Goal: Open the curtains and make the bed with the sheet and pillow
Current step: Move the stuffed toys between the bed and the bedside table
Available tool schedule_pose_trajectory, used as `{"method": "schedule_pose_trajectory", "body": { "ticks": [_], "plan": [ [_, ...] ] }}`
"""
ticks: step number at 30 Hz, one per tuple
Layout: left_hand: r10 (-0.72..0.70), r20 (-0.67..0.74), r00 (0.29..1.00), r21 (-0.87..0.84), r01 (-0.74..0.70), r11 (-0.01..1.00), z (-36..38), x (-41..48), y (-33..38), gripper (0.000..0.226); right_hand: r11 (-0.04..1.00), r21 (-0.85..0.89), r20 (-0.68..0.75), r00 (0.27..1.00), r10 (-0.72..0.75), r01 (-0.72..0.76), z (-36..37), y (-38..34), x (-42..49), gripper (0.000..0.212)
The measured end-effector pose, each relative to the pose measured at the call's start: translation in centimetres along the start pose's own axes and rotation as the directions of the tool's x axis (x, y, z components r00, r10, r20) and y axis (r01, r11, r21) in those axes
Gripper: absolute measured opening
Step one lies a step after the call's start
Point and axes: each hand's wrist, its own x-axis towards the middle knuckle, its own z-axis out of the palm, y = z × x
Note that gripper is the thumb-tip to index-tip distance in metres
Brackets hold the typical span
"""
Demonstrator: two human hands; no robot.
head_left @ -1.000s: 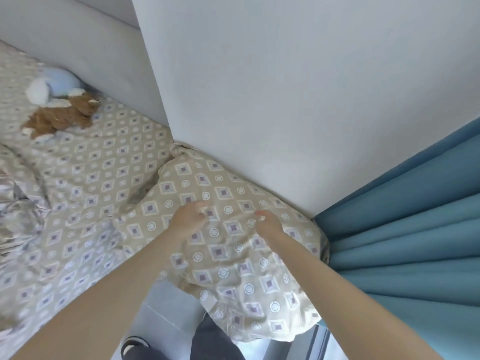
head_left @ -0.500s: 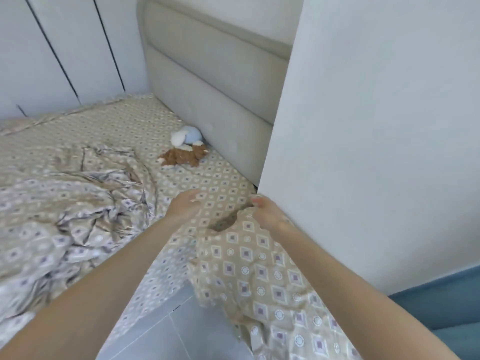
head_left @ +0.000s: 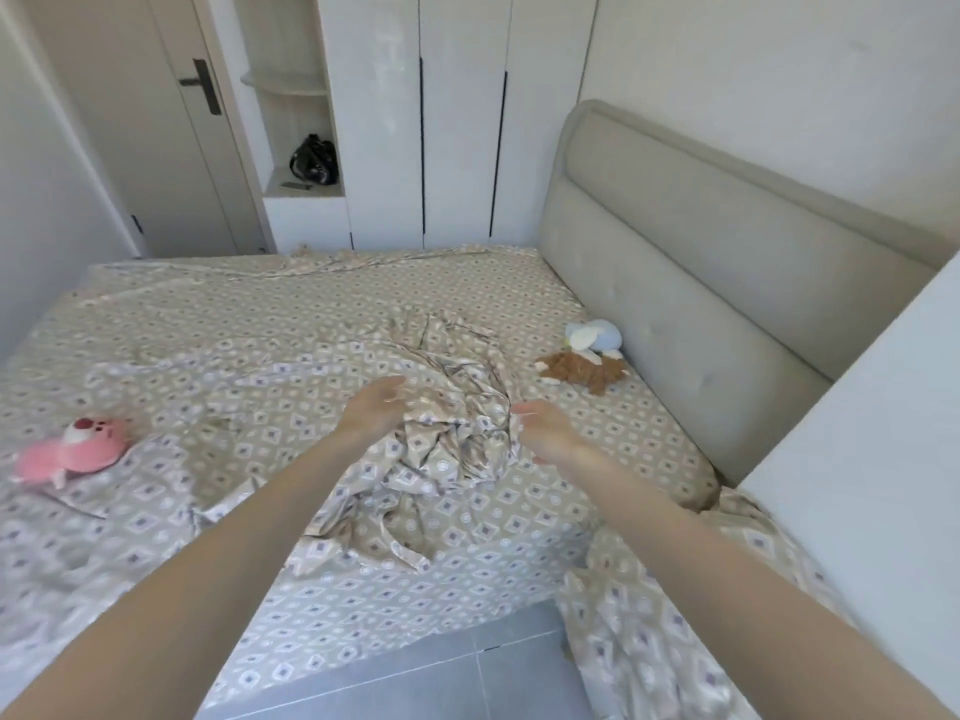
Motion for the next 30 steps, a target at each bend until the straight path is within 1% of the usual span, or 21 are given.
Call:
{"method": "schedule_pose_trajectory", "body": {
  "ticks": [3, 7, 11, 15, 18, 20, 21, 23, 25, 26, 28, 30],
  "plan": [
    [-0.025, -0.079, 0.997, -0.026, 0.023, 0.999, -6.2, -0.6, -3.2, 0.045, 0.996, -0.062, 0.069, 0.996, -0.064, 0.068, 6.2, -3.2, 0.5, 0.051],
    [-0.11, -0.163, 0.98, -0.044, 0.104, 0.994, -13.9, -1.7, -8.7, 0.042, 0.987, -0.12, 0.178, 0.98, -0.087, 0.109, 14.8, -7.0, 0.9, 0.052],
    [-0.194, -0.247, 0.95, -0.101, 0.174, 0.98, -20.4, -2.6, -13.6, 0.044, 0.97, -0.177, 0.281, 0.953, -0.115, 0.17, 22.3, -10.9, 1.5, 0.052],
    [-0.278, -0.322, 0.905, -0.164, 0.236, 0.958, -27.2, -2.7, -18.6, 0.043, 0.944, -0.226, 0.398, 0.907, -0.137, 0.242, 30.9, -14.6, 3.5, 0.054],
    [-0.35, -0.369, 0.861, -0.19, 0.299, 0.935, -32.1, -1.4, -22.6, 0.044, 0.926, -0.262, 0.466, 0.876, -0.125, 0.272, 37.5, -17.3, 5.1, 0.052],
    [-0.384, -0.385, 0.839, -0.196, 0.332, 0.923, -34.2, -0.5, -24.1, 0.045, 0.917, -0.285, 0.503, 0.858, -0.105, 0.28, 40.2, -18.7, 5.6, 0.052],
    [-0.41, -0.39, 0.825, -0.222, 0.348, 0.911, -36.5, 0.6, -25.3, 0.044, 0.91, -0.294, 0.529, 0.843, -0.1, 0.292, 43.1, -20.2, 6.9, 0.053],
    [-0.433, -0.373, 0.82, -0.276, 0.347, 0.896, -38.5, 1.5, -26.1, 0.041, 0.894, -0.309, 0.553, 0.826, -0.11, 0.326, 45.5, -21.8, 7.9, 0.058],
    [-0.439, -0.388, 0.81, -0.244, 0.368, 0.897, -42.3, 3.5, -27.8, 0.045, 0.873, -0.332, 0.579, 0.808, -0.109, 0.356, 50.0, -24.4, 10.3, 0.058],
    [-0.442, -0.4, 0.803, -0.229, 0.38, 0.896, -44.1, 4.6, -28.7, 0.046, 0.864, -0.342, 0.585, 0.803, -0.112, 0.369, 51.9, -25.8, 11.4, 0.054],
    [-0.461, -0.412, 0.786, -0.213, 0.409, 0.887, -47.6, 6.5, -30.2, 0.045, 0.871, -0.359, 0.588, 0.806, -0.068, 0.336, 55.3, -28.6, 13.2, 0.049],
    [-0.48, -0.421, 0.77, -0.238, 0.417, 0.877, -50.9, 8.5, -31.9, 0.045, 0.874, -0.386, 0.598, 0.801, -0.008, 0.296, 58.7, -31.1, 15.2, 0.046]
  ]
}}
